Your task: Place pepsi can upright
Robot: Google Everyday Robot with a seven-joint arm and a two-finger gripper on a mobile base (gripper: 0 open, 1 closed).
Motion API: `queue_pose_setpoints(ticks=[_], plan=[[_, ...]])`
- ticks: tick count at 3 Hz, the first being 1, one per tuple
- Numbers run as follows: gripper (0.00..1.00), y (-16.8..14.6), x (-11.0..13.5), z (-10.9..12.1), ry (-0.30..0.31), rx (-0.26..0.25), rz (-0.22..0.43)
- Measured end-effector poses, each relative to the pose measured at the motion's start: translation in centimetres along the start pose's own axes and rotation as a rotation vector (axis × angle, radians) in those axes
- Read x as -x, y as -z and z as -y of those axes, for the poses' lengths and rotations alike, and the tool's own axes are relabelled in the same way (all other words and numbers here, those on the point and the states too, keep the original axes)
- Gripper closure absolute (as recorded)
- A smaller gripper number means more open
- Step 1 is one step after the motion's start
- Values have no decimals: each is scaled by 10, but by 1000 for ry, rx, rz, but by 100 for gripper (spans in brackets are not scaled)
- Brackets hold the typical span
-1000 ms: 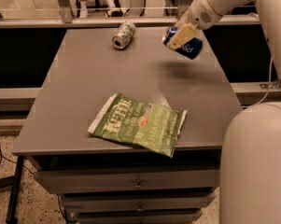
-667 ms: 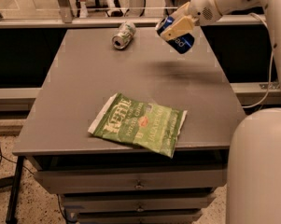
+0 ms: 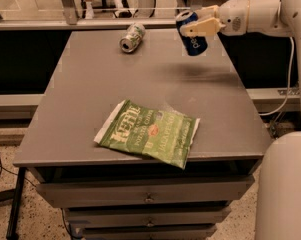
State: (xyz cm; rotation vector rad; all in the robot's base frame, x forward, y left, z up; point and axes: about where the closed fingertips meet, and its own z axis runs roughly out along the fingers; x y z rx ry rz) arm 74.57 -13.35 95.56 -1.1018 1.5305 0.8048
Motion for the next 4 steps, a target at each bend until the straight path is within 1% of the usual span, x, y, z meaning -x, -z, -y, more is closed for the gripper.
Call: queue_pose_setpoints(ticks=[1,3,4], plan=[[100,12,-13,8,-65,2,79],[100,36,-47,21,-180,-8,159],[100,43,-62,24,-224,-7,206]])
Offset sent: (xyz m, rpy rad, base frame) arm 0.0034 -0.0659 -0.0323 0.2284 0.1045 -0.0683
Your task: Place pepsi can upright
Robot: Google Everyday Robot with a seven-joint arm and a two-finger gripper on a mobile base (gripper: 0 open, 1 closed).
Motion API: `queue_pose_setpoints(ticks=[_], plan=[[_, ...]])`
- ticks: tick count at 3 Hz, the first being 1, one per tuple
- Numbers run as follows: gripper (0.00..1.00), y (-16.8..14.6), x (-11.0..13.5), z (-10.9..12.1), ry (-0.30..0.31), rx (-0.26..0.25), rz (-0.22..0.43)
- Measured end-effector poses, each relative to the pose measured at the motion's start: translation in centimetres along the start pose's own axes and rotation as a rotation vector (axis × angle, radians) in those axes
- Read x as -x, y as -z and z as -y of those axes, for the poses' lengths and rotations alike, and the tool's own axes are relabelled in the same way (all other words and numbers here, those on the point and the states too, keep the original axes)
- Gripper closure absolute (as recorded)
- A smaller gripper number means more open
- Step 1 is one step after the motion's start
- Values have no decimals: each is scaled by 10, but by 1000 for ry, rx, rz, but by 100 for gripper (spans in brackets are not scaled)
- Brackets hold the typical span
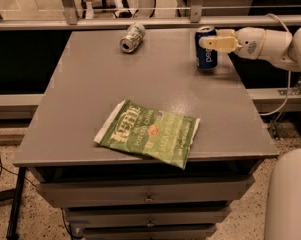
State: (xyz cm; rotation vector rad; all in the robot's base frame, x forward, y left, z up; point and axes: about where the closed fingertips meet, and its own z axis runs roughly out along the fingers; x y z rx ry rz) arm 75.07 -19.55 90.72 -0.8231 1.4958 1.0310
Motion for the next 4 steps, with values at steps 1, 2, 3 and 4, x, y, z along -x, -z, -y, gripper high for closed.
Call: queue_pose_setpoints(ticks=[1,2,3,4], plan=[[100,5,-4,3,-17,7,51],[82,9,-7,1,8,16,64],[59,13,-11,-1,54,15,78],[36,16,-15,-6,103,17,97]])
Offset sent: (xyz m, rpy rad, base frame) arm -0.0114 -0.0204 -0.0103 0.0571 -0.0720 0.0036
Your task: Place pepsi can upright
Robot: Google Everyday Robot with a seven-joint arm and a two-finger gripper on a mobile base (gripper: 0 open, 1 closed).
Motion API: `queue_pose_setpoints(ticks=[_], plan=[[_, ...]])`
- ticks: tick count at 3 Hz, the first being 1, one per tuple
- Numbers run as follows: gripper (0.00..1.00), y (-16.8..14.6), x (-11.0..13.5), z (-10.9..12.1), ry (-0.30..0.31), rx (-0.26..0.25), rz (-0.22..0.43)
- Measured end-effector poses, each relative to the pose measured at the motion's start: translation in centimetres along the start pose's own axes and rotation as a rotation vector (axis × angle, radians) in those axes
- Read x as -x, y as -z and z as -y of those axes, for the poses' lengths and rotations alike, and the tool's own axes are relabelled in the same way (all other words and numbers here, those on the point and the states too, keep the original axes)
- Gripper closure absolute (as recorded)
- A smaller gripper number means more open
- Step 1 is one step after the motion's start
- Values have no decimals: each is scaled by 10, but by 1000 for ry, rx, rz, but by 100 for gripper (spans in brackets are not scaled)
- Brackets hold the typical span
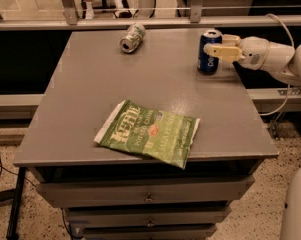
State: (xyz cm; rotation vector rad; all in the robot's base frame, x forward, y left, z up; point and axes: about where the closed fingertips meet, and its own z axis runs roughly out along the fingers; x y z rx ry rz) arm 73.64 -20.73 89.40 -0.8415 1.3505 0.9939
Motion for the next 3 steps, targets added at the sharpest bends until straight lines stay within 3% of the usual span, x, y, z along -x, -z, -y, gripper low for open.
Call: queue_pose_setpoints(ticks=[1,2,3], plan=[[12,1,0,-2,11,2,3],[0,8,-1,-8,42,8,4],[0,18,3,-15,87,28,-51]])
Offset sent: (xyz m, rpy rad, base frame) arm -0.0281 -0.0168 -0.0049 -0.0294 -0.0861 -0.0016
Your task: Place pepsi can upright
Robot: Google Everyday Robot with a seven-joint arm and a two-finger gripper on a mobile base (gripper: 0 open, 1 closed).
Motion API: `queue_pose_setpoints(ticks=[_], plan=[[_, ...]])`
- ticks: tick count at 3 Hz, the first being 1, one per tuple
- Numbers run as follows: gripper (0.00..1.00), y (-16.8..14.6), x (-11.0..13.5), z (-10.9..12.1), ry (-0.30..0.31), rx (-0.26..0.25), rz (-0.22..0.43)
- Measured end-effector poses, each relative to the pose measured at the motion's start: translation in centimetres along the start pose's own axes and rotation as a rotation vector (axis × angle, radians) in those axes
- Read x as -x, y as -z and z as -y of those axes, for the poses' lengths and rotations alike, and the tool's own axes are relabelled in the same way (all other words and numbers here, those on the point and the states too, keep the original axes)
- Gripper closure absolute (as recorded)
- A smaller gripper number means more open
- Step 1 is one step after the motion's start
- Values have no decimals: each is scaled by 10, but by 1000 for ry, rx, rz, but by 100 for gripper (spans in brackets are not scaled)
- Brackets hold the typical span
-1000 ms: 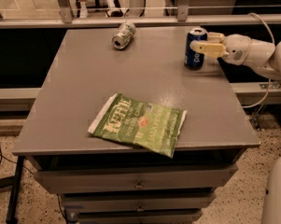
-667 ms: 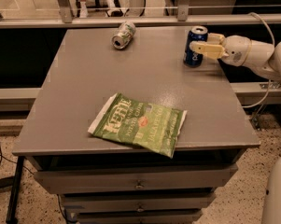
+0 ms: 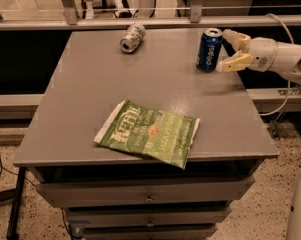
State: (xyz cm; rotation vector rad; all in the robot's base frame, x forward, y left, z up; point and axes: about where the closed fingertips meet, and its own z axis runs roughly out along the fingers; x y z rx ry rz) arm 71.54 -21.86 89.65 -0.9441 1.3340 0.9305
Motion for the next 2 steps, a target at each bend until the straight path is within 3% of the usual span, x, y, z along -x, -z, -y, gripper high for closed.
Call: queue_pose_setpoints(ticks=[1,2], plan=[[0,36,10,-10,78,25,-119],[0,35,10,-9,78,24,-118]])
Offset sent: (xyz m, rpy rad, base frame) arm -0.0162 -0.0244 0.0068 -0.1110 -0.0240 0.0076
